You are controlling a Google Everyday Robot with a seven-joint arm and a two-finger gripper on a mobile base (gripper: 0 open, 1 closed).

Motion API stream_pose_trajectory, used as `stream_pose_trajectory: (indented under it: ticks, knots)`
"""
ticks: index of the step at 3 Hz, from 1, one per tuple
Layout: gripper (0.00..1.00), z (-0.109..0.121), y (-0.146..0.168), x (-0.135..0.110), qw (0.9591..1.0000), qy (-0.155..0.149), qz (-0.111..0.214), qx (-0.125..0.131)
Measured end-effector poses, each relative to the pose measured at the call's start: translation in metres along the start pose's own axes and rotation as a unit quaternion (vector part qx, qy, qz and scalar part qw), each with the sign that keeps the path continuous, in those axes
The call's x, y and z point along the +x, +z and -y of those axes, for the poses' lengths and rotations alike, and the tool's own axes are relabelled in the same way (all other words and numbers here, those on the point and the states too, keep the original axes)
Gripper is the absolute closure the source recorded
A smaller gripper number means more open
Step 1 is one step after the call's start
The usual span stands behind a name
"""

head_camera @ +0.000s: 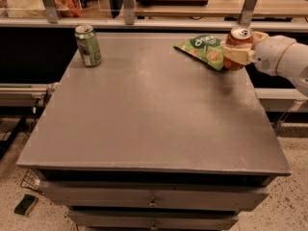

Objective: Move coke can near green rice chip bag

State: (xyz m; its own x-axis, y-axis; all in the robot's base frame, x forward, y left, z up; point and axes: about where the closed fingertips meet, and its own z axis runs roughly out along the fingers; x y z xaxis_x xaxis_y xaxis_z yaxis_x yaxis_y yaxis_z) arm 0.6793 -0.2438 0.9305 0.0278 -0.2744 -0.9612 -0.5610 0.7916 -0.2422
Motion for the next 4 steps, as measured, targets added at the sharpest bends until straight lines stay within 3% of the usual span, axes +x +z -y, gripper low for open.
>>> stream_pose_trajectory:
  ticks: [1,3,4]
  knots:
    - [0.53,0.004,-0.004,0.003,0.9998,-0.004,-0.013,0.017]
    - [0.06,-0.002,-0.009,0.023,0.9992,0.018,-0.024,0.026]
    - [0.0,-0.011,-0.004,0.036,0.9989,0.033,-0.026,0.021]
